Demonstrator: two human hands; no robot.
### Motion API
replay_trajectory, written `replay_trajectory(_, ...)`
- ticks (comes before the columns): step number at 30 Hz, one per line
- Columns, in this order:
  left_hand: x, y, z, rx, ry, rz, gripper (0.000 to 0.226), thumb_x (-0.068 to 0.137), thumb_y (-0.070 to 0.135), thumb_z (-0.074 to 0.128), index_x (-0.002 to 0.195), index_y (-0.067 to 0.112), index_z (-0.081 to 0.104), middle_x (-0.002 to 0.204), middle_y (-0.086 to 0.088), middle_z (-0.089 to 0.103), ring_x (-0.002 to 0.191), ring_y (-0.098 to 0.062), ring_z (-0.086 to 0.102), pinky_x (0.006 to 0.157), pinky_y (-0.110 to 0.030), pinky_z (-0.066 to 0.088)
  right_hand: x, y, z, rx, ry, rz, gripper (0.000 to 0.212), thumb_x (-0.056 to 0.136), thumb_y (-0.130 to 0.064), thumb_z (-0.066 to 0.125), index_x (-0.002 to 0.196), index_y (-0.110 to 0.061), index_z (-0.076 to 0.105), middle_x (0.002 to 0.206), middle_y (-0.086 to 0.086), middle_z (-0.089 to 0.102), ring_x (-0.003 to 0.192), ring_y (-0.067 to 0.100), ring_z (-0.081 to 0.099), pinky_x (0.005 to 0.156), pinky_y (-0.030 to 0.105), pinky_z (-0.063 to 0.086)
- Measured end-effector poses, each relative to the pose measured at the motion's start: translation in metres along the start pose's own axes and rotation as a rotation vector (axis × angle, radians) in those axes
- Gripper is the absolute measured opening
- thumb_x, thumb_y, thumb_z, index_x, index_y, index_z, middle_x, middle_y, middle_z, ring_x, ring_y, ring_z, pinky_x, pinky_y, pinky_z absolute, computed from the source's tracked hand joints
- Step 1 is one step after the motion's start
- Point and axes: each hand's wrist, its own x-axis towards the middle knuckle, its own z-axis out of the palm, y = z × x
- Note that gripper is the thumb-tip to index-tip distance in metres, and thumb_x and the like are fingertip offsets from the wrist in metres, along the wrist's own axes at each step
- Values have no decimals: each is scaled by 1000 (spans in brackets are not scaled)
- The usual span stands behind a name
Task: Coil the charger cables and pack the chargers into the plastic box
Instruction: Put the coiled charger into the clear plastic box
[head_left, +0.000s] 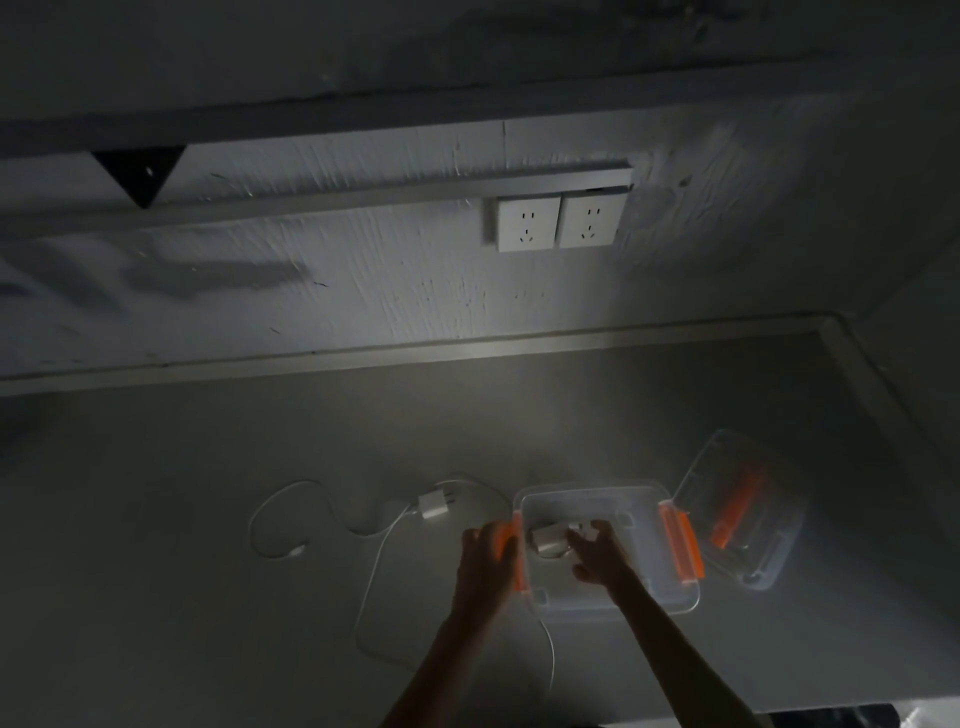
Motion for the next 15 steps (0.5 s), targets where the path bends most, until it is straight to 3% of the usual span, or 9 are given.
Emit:
replay_trajectory(2,1,-8,-10,-9,63,14,28,97,29,49,119,15,59,116,-8,59,115,-23,53,90,-25,38,-14,-6,-7,-81,67,-62,59,91,-23,61,138,-3,34,97,12,58,68,20,59,55,31,55)
replay_trajectory(4,5,-25,-22,47,127,33,28,97,21,48,119,10,61,118,-12,63,115,-25,55,96,-29,39,-35,-15,-12,-226,192,-153,48,91,-21,58,134,-5,43,109,15,62,88,26,63,72,35,53)
replay_trajectory(5,9,-36,-29,76,171,42,26,96,18,50,116,8,63,115,-13,65,112,-27,58,96,-32,41,-48,-19,-11,-278,278,-202,40,92,-19,56,129,-8,49,112,14,63,92,25,62,73,31,48)
replay_trajectory(9,41,-92,-58,246,347,136,9,84,4,61,91,6,67,83,-16,68,81,-34,67,71,-38,51,-113,-47,18,-246,522,-499,18,94,-11,48,106,-17,61,95,5,68,64,7,56,52,14,39)
replay_trajectory(12,83,-120,-62,455,223,218,33,65,5,77,93,7,61,79,-17,65,71,-39,64,65,-40,54,-140,-62,49,-271,441,-571,21,96,-18,46,102,-25,65,101,-7,64,76,9,64,63,25,54)
replay_trajectory(15,114,-128,-57,544,54,282,62,49,17,89,103,8,60,86,-19,66,74,-40,64,66,-40,55,-149,-67,78,-252,369,-626,18,92,-17,53,94,-26,68,103,-5,68,92,14,67,71,24,51)
